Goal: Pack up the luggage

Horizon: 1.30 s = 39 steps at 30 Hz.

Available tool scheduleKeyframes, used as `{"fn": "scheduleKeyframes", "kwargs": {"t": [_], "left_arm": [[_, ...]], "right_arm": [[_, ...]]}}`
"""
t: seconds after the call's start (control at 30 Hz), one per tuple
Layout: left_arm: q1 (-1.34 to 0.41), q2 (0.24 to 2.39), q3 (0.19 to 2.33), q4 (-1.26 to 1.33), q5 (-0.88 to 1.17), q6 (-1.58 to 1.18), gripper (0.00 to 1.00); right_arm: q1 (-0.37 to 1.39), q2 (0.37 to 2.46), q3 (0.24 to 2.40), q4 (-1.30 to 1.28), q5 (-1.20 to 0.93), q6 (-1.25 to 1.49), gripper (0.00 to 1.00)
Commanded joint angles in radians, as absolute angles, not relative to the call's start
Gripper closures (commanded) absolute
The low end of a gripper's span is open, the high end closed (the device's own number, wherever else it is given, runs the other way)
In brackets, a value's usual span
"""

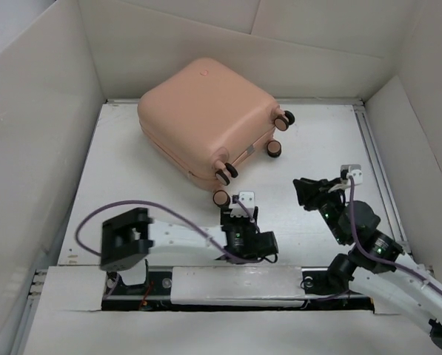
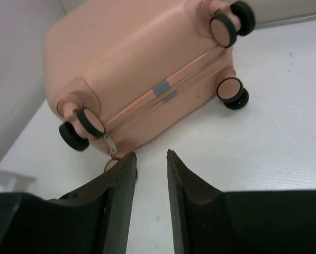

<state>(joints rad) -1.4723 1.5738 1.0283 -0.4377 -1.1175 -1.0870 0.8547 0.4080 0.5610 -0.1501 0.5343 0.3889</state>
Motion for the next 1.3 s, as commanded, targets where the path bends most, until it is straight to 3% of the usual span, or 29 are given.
{"fn": "scheduleKeyframes", "kwargs": {"t": [0.0, 0.07, 0.13, 0.2, 0.27, 0.3, 0.33, 0.4, 0.5, 0.53, 0.73, 0.9, 1.0, 1.27], "left_arm": [[-1.398, 1.701, 1.161, -0.897, -1.267, -1.621, 0.5], [-1.41, 1.772, 1.222, -1.093, -1.278, -1.93, 0.51], [-1.437, 1.74, 1.223, -1.102, -1.278, -1.931, 0.51], [-1.466, 1.578, 1.151, -0.944, -1.269, -1.681, 0.5], [-1.439, 1.315, 1.036, -0.486, -1.192, -1.373, 0.46], [-1.413, 1.216, 0.881, -0.313, -1.143, -1.086, 0.46], [-1.387, 1.118, 0.803, -0.05, -1.03, -0.989, 0.45], [-1.333, 0.865, 0.657, 0.081, -0.962, -0.89, 0.45], [-1.31, 0.755, 0.659, 0.056, -0.939, -0.818, 0.44], [-1.31, 0.765, 0.716, 0.017, -0.93, -0.818, 0.44], [-1.284, 0.961, 0.894, -0.143, -0.87, -0.733, 0.41], [-0.984, 0.936, 0.841, -0.019, -0.491, -0.646, 0.41], [-0.841, 0.916, 0.819, 0.051, -0.268, -0.614, 0.41], [-0.824, 1.025, 0.867, 0.052, -0.23, -0.56, 0.45]], "right_arm": [[0.828, 0.475, 0.549, -0.124, 0.349, 0.342, 0.63], [0.819, 0.512, 0.514, -0.082, 0.255, 0.342, 0.54], [0.81, 0.535, 0.476, -0.031, 0.175, 0.36, 0.52], [0.81, 0.566, 0.388, 0.113, 0.129, 0.402, 0.52], [0.81, 0.587, 0.304, 0.222, 0.101, 0.422, 0.56], [0.81, 0.615, 0.27, 0.385, 0.082, 0.422, 0.61], [0.81, 0.638, 0.235, 0.488, 0.055, 0.405, 0.61], [0.792, 0.702, 0.192, 0.707, -0.017, 0.393, 0.61], [0.781, 0.912, 0.231, 0.834, -0.098, 0.359, 0.53], [0.781, 1.042, 0.251, 0.898, -0.113, 0.359, 0.47], [0.738, 1.443, 0.311, 1.325, -0.156, 0.42, 0.39], [0.703, 1.714, 0.379, 1.612, -0.273, 0.506, 0.37], [0.689, 1.793, 0.422, 1.67, -0.284, 0.534, 0.36], [0.65, 1.848, 0.508, 1.73, -0.325, 0.552, 0.35]]}}
